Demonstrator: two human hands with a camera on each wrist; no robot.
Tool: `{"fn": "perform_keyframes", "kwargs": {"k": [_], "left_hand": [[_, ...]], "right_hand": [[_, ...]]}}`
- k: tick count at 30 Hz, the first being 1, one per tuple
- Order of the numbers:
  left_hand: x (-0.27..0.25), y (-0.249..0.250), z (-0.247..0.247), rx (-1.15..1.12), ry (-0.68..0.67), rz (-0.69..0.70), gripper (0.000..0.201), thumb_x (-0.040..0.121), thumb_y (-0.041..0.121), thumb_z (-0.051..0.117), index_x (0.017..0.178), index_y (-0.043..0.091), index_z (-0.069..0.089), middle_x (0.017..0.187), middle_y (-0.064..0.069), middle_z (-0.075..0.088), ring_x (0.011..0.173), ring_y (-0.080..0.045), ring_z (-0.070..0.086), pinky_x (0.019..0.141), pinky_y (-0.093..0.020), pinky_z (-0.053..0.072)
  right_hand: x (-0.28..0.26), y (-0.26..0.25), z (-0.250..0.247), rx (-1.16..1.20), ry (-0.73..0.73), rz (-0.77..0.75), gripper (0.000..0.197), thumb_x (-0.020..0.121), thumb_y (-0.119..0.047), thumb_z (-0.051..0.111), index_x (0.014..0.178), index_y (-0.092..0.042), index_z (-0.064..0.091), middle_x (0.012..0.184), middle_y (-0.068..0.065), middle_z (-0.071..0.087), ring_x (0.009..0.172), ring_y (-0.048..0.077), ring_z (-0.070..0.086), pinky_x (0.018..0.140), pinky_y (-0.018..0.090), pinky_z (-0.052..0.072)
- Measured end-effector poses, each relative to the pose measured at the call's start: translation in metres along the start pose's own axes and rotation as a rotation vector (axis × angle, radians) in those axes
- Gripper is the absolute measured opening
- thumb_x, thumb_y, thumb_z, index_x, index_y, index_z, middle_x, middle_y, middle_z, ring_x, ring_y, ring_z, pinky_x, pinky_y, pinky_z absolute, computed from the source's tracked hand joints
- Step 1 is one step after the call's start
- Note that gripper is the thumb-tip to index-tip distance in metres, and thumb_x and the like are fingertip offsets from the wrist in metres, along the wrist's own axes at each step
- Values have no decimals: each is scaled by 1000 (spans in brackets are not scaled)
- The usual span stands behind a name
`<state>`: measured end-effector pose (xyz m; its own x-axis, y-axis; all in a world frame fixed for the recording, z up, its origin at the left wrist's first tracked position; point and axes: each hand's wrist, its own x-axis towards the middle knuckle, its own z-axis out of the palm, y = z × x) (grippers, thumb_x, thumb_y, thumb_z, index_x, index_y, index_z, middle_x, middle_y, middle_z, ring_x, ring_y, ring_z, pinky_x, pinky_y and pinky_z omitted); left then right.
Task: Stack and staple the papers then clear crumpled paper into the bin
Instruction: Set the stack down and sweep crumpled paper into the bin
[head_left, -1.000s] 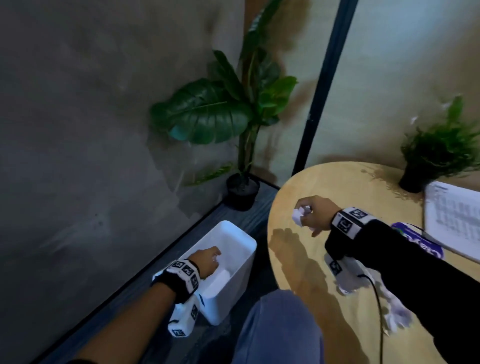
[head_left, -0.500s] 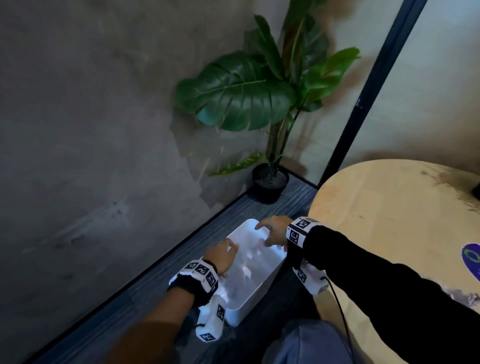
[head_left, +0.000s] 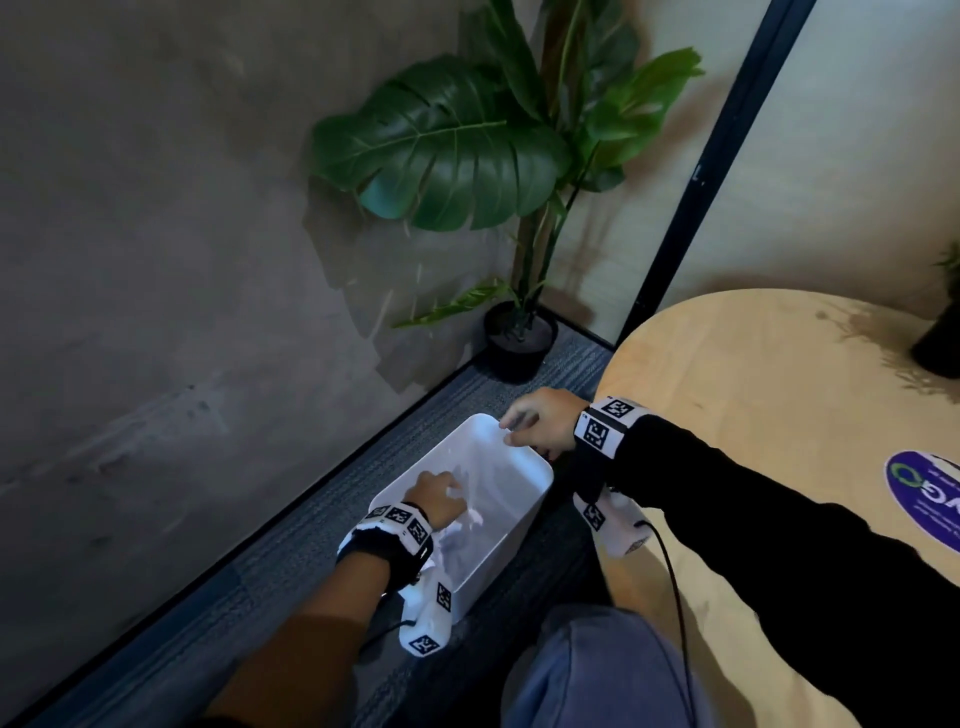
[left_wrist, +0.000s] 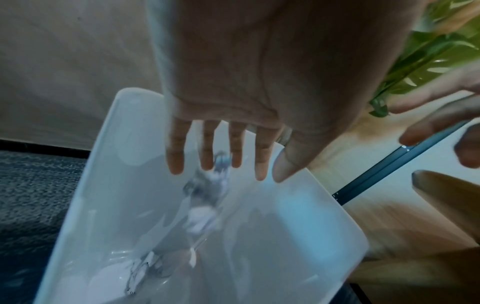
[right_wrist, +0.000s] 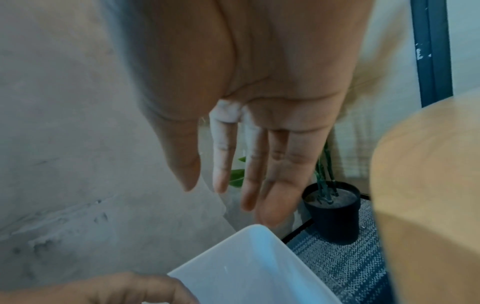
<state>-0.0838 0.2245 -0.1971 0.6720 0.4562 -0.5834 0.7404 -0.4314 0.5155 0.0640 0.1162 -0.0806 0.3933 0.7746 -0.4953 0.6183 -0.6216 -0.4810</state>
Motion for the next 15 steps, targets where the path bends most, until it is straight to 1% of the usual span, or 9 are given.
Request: {"fn": "perform_keyframes", "kwargs": {"k": [2, 4, 6, 7, 9, 10, 12, 14, 15], "left_hand": [[-4, 3, -4, -12, 12, 53, 38, 92, 11, 46, 129, 9, 52, 142, -16, 37, 126, -30, 48, 106, -30, 38], [-8, 8, -8, -21, 16, 83, 39, 95, 8, 42, 133, 9, 50, 147, -12, 36, 134, -23, 40, 107, -23, 29], [-15, 14, -14, -32, 24, 110, 39, 95, 8, 41, 133, 9, 50, 148, -8, 37, 136, -21, 38, 107, -23, 30], [-19, 20, -17, -37, 33, 132, 37, 95, 8, 42, 131, 9, 51, 147, -8, 40, 134, -21, 40, 107, -25, 31], [-29, 33, -24, -26, 53, 210, 34, 93, 7, 45, 125, 9, 56, 137, -9, 52, 127, -23, 49, 105, -28, 37], [-34, 42, -26, -16, 64, 259, 31, 93, 7, 46, 121, 9, 59, 130, -10, 58, 122, -24, 53, 102, -30, 41], [-47, 66, -31, 0, 85, 368, 27, 92, 5, 46, 114, 7, 62, 118, -11, 63, 110, -25, 58, 94, -30, 44], [-61, 94, -34, 13, 67, 479, 25, 93, 6, 47, 114, 8, 61, 110, -9, 64, 91, -19, 58, 84, -28, 44], [-68, 108, -34, 29, 54, 523, 24, 93, 9, 49, 114, 9, 61, 105, -5, 63, 86, -15, 56, 81, -26, 43]], "right_hand": [[-9, 3, -7, 26, 11, -8, 31, 90, -31, 61, 117, -16, 62, 117, 8, 65, 84, 25, 66, 70, 34, 57], [-21, 8, -13, 59, 28, -16, 30, 91, -29, 59, 117, -13, 62, 116, 10, 64, 79, 21, 63, 67, 33, 56], [-35, 17, -18, 77, 66, -25, 28, 91, -27, 59, 116, -13, 63, 114, 12, 66, 72, 20, 63, 66, 34, 56], [-44, 21, -19, 72, 85, -26, 27, 91, -27, 59, 115, -14, 64, 113, 12, 66, 68, 18, 62, 66, 32, 55], [-64, 30, -22, 78, 116, -9, 26, 91, -25, 59, 114, -13, 63, 111, 13, 68, 65, 17, 61, 62, 28, 54], [-75, 35, -23, 94, 134, 7, 25, 91, -24, 60, 113, -12, 63, 109, 13, 68, 67, 19, 61, 63, 30, 54], [-101, 45, -25, 96, 185, 39, 24, 91, -23, 61, 112, -14, 64, 107, 10, 69, 72, 20, 61, 71, 34, 54], [-128, 59, -25, 68, 275, 67, 23, 89, -24, 62, 111, -17, 65, 104, 6, 69, 75, 15, 58, 76, 28, 48], [-141, 67, -25, 56, 330, 87, 22, 89, -24, 62, 110, -18, 66, 102, 3, 68, 78, 13, 56, 77, 25, 45]]}}
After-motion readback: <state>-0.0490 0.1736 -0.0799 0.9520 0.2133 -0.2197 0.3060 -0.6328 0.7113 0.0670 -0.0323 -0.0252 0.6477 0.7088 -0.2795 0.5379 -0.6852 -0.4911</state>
